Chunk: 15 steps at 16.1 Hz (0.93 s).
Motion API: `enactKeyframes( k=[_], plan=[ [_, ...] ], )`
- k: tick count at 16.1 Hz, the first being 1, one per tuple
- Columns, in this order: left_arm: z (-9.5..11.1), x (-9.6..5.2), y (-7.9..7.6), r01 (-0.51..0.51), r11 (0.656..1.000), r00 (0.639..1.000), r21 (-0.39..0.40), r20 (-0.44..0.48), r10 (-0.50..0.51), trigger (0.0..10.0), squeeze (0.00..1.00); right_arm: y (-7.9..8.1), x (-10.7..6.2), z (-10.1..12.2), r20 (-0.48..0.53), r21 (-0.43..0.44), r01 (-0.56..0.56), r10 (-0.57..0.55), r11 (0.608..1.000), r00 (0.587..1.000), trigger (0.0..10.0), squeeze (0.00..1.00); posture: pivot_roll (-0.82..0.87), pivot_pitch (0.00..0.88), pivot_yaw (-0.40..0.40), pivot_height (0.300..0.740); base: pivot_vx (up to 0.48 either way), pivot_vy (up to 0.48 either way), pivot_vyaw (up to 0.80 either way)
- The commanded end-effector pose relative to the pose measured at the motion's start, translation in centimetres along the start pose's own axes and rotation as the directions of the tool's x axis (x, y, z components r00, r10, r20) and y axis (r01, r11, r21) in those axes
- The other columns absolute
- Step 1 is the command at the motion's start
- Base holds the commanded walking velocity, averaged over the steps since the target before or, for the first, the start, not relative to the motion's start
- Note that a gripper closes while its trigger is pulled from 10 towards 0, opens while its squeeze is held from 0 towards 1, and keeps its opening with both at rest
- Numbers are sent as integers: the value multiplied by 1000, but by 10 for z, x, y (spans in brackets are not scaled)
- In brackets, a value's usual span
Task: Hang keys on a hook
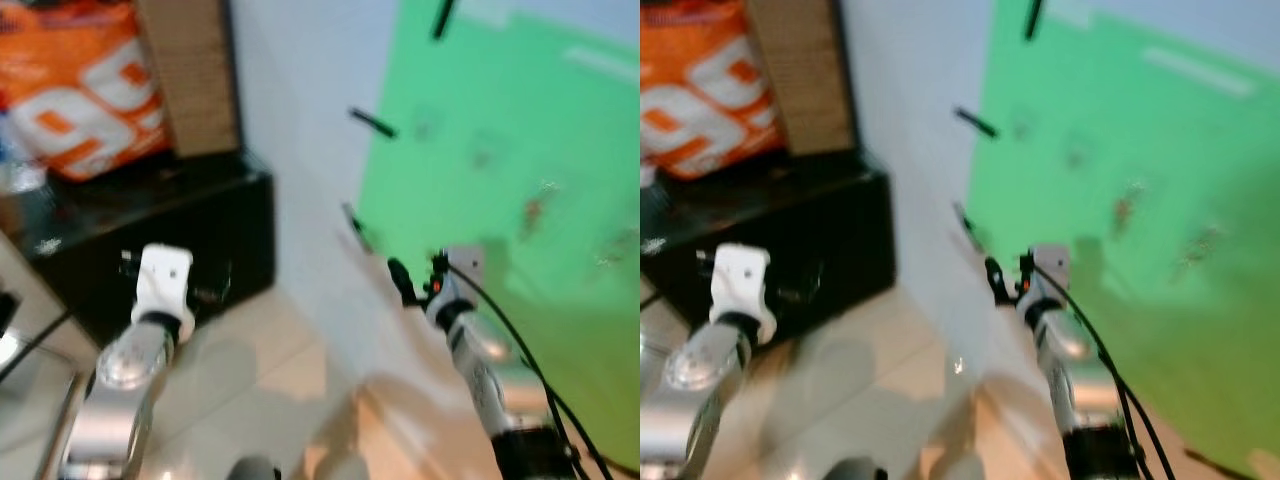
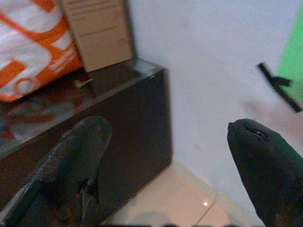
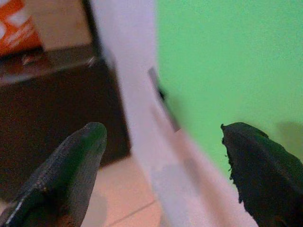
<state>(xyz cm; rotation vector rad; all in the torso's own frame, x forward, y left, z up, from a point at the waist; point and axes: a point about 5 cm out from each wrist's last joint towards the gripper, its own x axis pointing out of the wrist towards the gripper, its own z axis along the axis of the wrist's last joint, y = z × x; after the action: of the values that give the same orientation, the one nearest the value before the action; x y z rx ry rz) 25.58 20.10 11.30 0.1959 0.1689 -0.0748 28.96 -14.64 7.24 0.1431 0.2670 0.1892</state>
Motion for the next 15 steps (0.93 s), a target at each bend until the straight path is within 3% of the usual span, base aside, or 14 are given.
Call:
enactKeyframes(
  k=[1, 8, 15],
  plan=[
    [2, 2, -2, 16, 1000, 1000, 2, 7, -16, 10000, 396, -4, -1, 1, 4, -8, 10, -10, 1000, 1000, 10000, 1000, 98, 0, -50, 740, 240, 0, 0],
    [0, 2, -2, 20, 1000, 1000, -9, -1, -20, 10000, 435, -2, 0, 3, 2, -32, -10, 10, 999, 1000, 10000, 1000, 100, 0, -59, 740, 266, 0, 0],
    [1, 3, -7, 23, 1000, 1000, -1, 11, -23, 10000, 443, 3, 1, 0, -21, -67, -56, 55, 996, 998, 10000, 1000, 119, 0, -74, 740, 322, 0, 790]
  ],
)
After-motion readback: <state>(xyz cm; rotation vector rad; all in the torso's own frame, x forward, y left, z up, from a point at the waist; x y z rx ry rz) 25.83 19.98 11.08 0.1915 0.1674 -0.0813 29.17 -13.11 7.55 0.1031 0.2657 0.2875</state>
